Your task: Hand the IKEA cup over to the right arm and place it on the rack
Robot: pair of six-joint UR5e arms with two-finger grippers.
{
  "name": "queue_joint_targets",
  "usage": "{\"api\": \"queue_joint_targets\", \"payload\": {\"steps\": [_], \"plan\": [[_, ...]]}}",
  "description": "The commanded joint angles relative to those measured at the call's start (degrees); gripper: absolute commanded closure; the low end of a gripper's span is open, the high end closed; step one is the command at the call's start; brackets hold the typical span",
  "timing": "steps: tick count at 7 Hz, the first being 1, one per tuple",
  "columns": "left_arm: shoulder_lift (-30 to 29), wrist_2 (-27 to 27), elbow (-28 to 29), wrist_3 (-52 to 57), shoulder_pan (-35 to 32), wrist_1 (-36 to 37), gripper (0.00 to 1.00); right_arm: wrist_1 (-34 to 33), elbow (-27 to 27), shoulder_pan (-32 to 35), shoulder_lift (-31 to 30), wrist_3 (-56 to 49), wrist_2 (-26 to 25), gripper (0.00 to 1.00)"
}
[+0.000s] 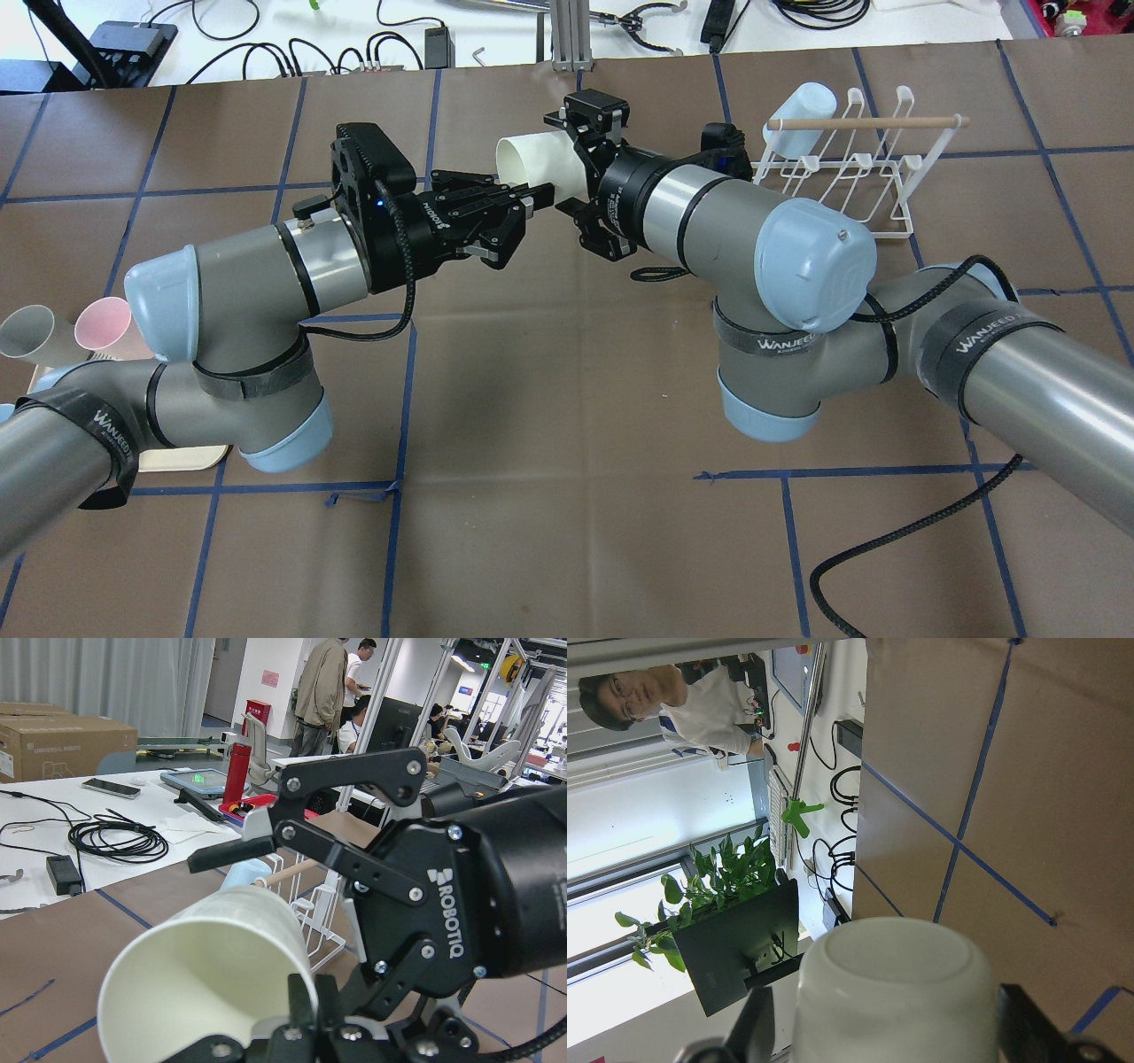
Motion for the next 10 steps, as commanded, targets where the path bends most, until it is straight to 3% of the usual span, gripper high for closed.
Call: {"api": "queue_joint_targets", "payload": {"steps": [1, 2, 3, 4, 5, 8, 10], "plan": [[0.1, 0.0, -0.1, 0.0, 0.0, 0.1, 0.94, -0.1, 0.0, 0.0, 0.0, 0.0, 0.0, 0.43], [0.1, 0.1, 0.0, -0.1, 0.0, 0.1, 0.92, -0.2, 0.0, 0.0, 0.0, 0.0, 0.1, 0.48], [0.2, 0.3, 0.1, 0.0, 0.0, 0.1, 0.65, -0.2, 0.0, -0.1, 0.0, 0.0, 0.1, 0.51], [0.2, 0.3, 0.3, -1.2, 0.0, 0.1, 0.27, -0.2, 0.0, -0.1, 0.0, 0.0, 0.2, 0.53], [0.1, 0.2, 0.7, -2.8, 0.0, 0.3, 0.02, -0.2, 0.0, -0.1, 0.0, 0.0, 0.2, 0.54], [0.8, 0.5, 0.2, -3.2, 1.0, 1.1, 0.01, -0.8, -0.5, -0.7, 0.2, -1.0, -0.3, 0.65], [1.3, -0.1, 0.1, -3.2, 5.7, 1.1, 0.01, -1.0, -4.9, -3.8, 2.9, -1.7, -0.4, 0.66]]}}
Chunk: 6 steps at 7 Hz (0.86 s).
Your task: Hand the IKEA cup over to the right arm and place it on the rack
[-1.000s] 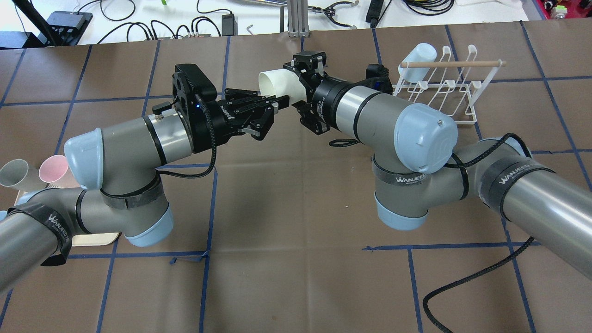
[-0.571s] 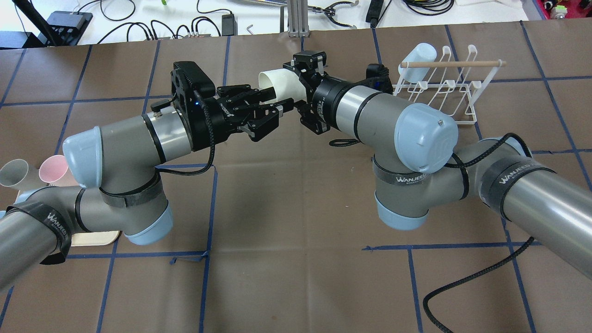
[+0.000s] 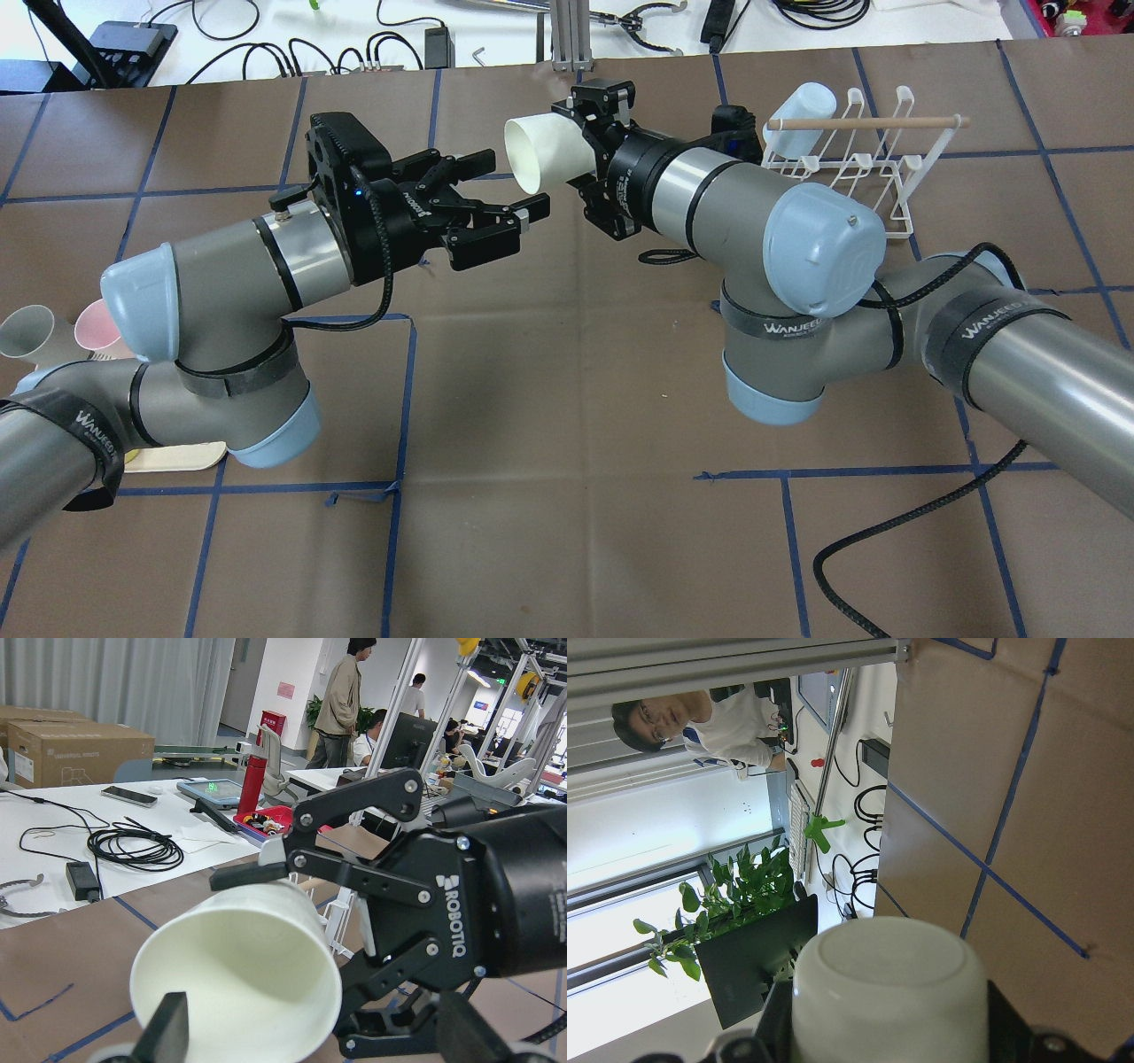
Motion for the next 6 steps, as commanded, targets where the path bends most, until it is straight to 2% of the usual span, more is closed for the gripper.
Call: {"api": "queue_joint_targets", "payload": {"steps": [1, 3, 5, 6], "plan": [[0.4, -0.4, 0.1, 0.0, 5.9, -0.1, 0.01, -1.9, -5.1, -4.9, 3.7, -7.1, 0.0, 0.73], [-0.8, 3.2, 1.3, -0.1, 7.1, -2.9, 0.01, -3.7, -9.5, -10.7, 6.7, -25.7, 0.1, 0.73], [-0.3, 20.6, 6.2, -1.2, 6.3, -13.9, 0.01, -3.9, -10.8, -18.3, 8.8, -43.7, 0.1, 0.73], [0.2, 26.3, 9.2, -1.4, 6.2, -22.7, 0.01, -4.1, -10.7, -22.6, 10.5, -55.0, 0.0, 0.73]]}}
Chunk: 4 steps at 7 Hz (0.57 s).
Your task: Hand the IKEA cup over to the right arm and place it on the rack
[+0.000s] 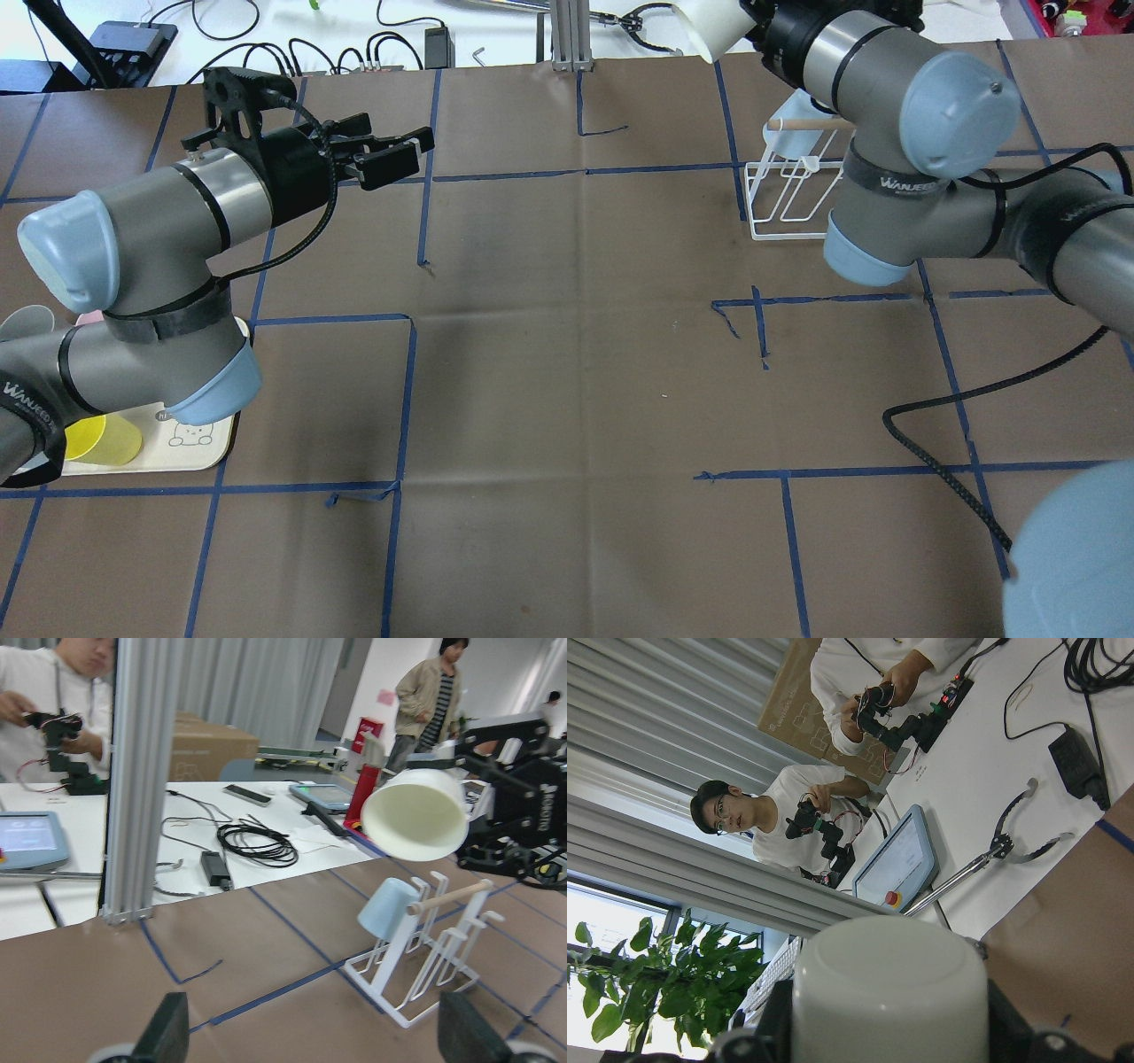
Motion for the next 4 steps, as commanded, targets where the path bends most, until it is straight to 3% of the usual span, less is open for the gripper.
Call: {"api": "queue_joint_targets", "payload": {"steps": [1, 2, 4], "plan": [[0.0, 14.5, 7.4, -0.4, -0.4, -19.4, 0.01, -0.2, -0.4, -7.5, 2.7, -25.8, -0.4, 0.73], [0.1, 19.2, 11.7, -0.6, -1.4, -30.6, 0.01, -0.3, -0.5, -9.0, 2.8, -33.8, -1.0, 0.73], [-0.2, 33.3, 20.1, -3.3, -5.0, -54.5, 0.01, -0.6, -3.1, -9.8, 4.9, -49.1, -8.0, 0.73]]}}
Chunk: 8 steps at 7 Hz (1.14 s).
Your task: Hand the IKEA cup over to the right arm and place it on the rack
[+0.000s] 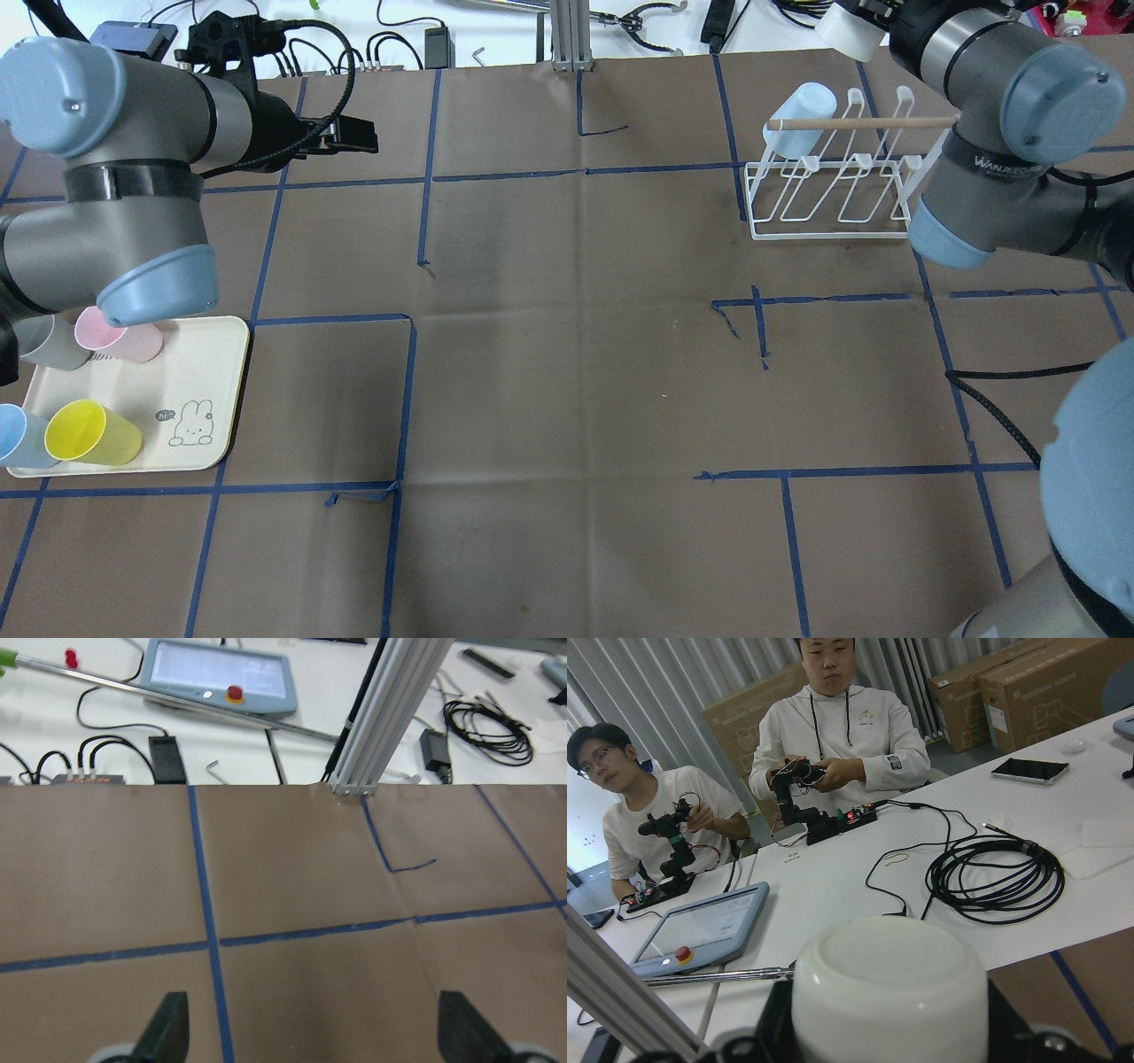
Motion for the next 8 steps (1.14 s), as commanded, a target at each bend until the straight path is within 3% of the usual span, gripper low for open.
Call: {"api": "queue_joint_targets", "payload": {"steps": [1, 4, 8], "plan": [[0.5, 9.5, 7.1, -1.3, -3.1, -21.0, 0.01, -1.7, -2.0, -2.8, 2.5, -14.3, -4.2, 0.72], [5.4, 10.1, 13.4, -6.0, -3.2, -44.1, 0.01, -3.6, -2.2, -4.7, 7.0, -23.8, -4.4, 0.72], [7.2, 13.2, 11.7, -9.6, -3.6, -46.5, 0.00, -9.1, -2.1, -4.3, 11.2, -23.9, -4.5, 0.72]]}}
